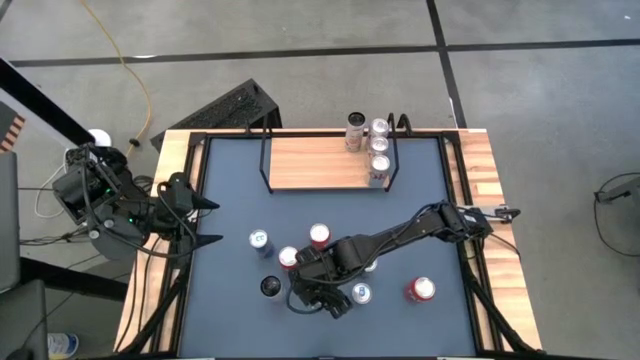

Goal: Place canned beverage on shelf
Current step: Put the white soda can on the shelf aligned with the other white soda can

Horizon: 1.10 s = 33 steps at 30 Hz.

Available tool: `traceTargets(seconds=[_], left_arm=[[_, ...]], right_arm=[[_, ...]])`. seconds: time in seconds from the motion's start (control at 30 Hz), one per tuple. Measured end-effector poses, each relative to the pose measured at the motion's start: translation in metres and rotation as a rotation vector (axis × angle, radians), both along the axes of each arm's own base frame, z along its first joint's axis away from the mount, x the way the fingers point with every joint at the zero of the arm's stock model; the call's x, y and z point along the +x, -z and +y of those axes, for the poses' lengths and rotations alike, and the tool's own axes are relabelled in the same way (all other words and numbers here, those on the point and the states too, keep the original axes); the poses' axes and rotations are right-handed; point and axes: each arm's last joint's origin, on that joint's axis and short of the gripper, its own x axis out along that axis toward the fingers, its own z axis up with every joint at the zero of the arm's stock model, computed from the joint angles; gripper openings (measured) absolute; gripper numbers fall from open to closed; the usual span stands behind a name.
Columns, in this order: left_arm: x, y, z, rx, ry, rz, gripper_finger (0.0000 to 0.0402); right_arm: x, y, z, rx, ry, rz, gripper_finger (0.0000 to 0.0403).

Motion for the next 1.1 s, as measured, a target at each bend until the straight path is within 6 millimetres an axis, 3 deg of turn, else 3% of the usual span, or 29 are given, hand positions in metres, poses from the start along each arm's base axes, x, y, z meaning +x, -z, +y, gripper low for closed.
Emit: traceTargets(seconds=[0.27, 0.6, 0.9, 1.1], left_arm=[[0.0, 0.0, 0.0, 0.001, 0.001, 0.0, 0.0332], [0.0, 0.0, 0.0, 0.002, 0.001, 0.0, 0.0332], [0.0, 0.0, 0.0, 0.003, 0.002, 0.0, 0.0332], [0.0, 0.0, 0.0, 0.003, 0.002, 0.001, 0.0332]], right_arm=[[0.001, 0.0, 0.0, 0.02, 0.043, 0.008, 0.0302], [-0.003, 0.001, -0.001, 0.029, 0.053, 0.053, 0.0202], [-0.005, -0.002, -0.007, 0.033, 0.201, 0.077, 0.0202], [-0.014, -0.019, -0.017, 0.016, 0.29, 0.148, 0.0202]])
